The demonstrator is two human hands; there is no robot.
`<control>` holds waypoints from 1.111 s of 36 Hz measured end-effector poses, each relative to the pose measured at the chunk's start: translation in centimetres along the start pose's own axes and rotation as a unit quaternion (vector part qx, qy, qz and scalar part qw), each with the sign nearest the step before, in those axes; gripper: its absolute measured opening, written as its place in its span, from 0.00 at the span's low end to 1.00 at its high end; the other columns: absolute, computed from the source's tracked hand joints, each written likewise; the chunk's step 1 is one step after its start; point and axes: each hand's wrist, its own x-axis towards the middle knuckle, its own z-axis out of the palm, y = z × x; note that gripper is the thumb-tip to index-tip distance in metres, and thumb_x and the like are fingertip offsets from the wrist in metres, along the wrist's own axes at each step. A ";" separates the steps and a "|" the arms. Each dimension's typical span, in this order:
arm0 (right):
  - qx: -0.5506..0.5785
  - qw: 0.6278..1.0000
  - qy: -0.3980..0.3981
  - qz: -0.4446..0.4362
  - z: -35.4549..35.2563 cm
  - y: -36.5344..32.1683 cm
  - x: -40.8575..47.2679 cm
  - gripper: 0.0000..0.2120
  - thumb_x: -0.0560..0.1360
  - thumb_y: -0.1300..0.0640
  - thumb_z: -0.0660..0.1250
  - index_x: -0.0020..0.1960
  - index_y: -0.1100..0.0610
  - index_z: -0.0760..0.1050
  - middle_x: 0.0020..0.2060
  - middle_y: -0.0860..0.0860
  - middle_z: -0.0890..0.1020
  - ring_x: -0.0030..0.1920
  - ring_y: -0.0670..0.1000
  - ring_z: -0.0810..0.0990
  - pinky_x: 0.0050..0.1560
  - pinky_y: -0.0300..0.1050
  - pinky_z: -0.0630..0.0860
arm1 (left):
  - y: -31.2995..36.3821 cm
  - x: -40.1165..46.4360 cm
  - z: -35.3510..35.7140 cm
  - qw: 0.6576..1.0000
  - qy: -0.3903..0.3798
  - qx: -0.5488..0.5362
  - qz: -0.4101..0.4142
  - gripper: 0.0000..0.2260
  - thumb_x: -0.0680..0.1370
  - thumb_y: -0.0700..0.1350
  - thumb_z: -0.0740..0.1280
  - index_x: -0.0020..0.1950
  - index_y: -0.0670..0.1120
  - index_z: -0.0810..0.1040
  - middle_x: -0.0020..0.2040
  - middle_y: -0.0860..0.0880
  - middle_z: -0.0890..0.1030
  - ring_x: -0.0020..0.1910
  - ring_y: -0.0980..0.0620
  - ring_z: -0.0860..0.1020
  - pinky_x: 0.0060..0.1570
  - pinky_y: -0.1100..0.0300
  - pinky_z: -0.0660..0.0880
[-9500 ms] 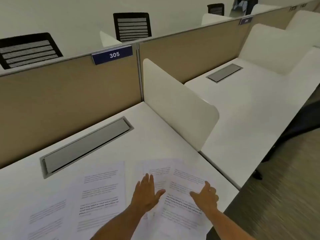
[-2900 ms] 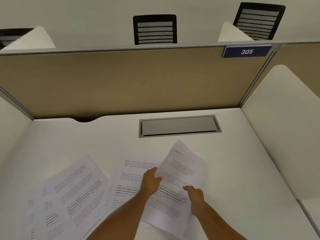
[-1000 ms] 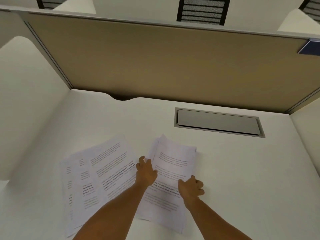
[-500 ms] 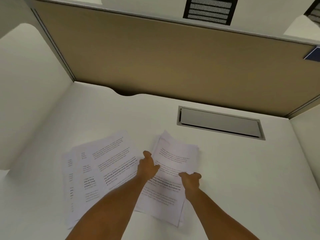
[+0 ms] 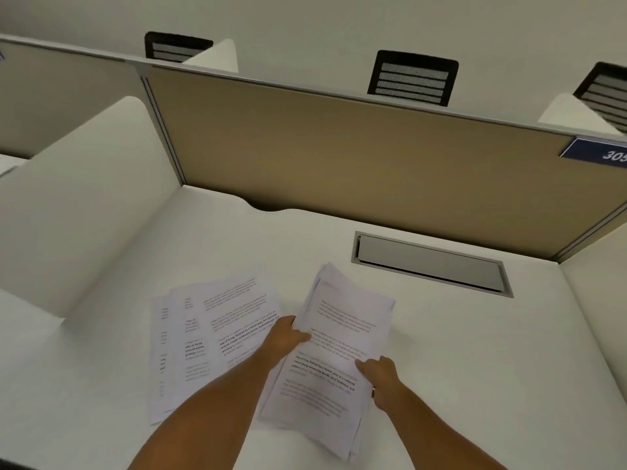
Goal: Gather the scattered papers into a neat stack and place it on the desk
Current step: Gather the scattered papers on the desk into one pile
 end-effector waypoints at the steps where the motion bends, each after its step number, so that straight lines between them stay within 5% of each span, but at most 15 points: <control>1: 0.012 1.000 -0.006 -0.012 -0.2 0.1 -0.4 0.15 0.76 0.69 0.69 0.63 0.69 0.75 0.41 0.56 0.81 0.40 0.55 0.79 0.43 0.46 0.79 | 0.1 -0.8 0.0 1.000 0.001 -0.016 0.008 0.15 0.75 0.39 0.74 0.61 0.41 0.80 0.56 0.44 0.84 0.55 0.44 0.83 0.49 0.58 0.82; 4: 0.038 0.998 -0.020 -0.045 -0.8 0.1 -1.7 0.18 0.76 0.69 0.69 0.66 0.65 0.74 0.50 0.59 0.82 0.49 0.60 0.81 0.58 0.54 0.78 | 0.5 -3.3 0.3 0.998 0.011 -0.042 0.034 0.17 0.74 0.39 0.74 0.63 0.42 0.80 0.57 0.44 0.84 0.50 0.51 0.83 0.47 0.64 0.80; 7: 0.039 0.996 -0.043 -0.072 -1.0 0.2 -3.0 0.19 0.77 0.68 0.69 0.67 0.65 0.75 0.57 0.61 0.82 0.53 0.61 0.82 0.61 0.58 0.78 | 0.7 -5.7 0.6 0.997 0.028 -0.064 0.044 0.18 0.74 0.39 0.74 0.64 0.40 0.79 0.59 0.42 0.84 0.51 0.49 0.84 0.54 0.56 0.81; 13: 0.053 0.986 -0.104 -0.116 -1.6 0.5 -5.2 0.18 0.75 0.62 0.73 0.64 0.60 0.77 0.54 0.59 0.84 0.53 0.62 0.84 0.54 0.59 0.83 | 0.3 -9.9 0.2 0.990 0.027 -0.138 0.011 0.14 0.73 0.39 0.75 0.58 0.45 0.82 0.54 0.42 0.86 0.52 0.41 0.85 0.57 0.42 0.80; 21: 0.007 0.978 -0.156 -0.137 -0.4 0.1 -6.6 0.15 0.74 0.55 0.75 0.58 0.58 0.79 0.52 0.56 0.86 0.50 0.59 0.85 0.45 0.53 0.83 | -1.6 -13.5 -1.9 0.982 0.048 -0.182 0.005 0.17 0.72 0.38 0.76 0.60 0.45 0.81 0.55 0.42 0.86 0.52 0.40 0.85 0.53 0.43 0.82; 26: -0.032 0.973 -0.167 -0.157 2.7 -0.8 -6.1 0.15 0.74 0.56 0.75 0.59 0.59 0.80 0.52 0.58 0.86 0.50 0.60 0.86 0.51 0.58 0.84 | -2.8 -13.5 -4.1 0.972 0.075 -0.221 0.007 0.17 0.72 0.37 0.75 0.61 0.43 0.80 0.53 0.41 0.86 0.51 0.39 0.85 0.52 0.41 0.82; 35: -0.067 0.962 -0.209 -0.160 8.4 -3.9 -4.6 0.14 0.72 0.55 0.77 0.56 0.56 0.81 0.49 0.54 0.88 0.45 0.56 0.88 0.39 0.49 0.85 | -4.6 -11.5 -8.8 0.953 0.091 -0.290 -0.013 0.15 0.74 0.36 0.73 0.60 0.43 0.81 0.53 0.40 0.86 0.51 0.38 0.85 0.48 0.43 0.83; 40: -0.105 0.954 -0.228 -0.164 11.5 -5.0 -3.0 0.15 0.72 0.57 0.77 0.57 0.56 0.81 0.46 0.51 0.89 0.42 0.53 0.89 0.37 0.47 0.85 | -6.1 -9.6 -11.5 0.942 0.119 -0.312 -0.029 0.18 0.74 0.37 0.73 0.64 0.41 0.79 0.56 0.39 0.85 0.54 0.36 0.84 0.57 0.35 0.78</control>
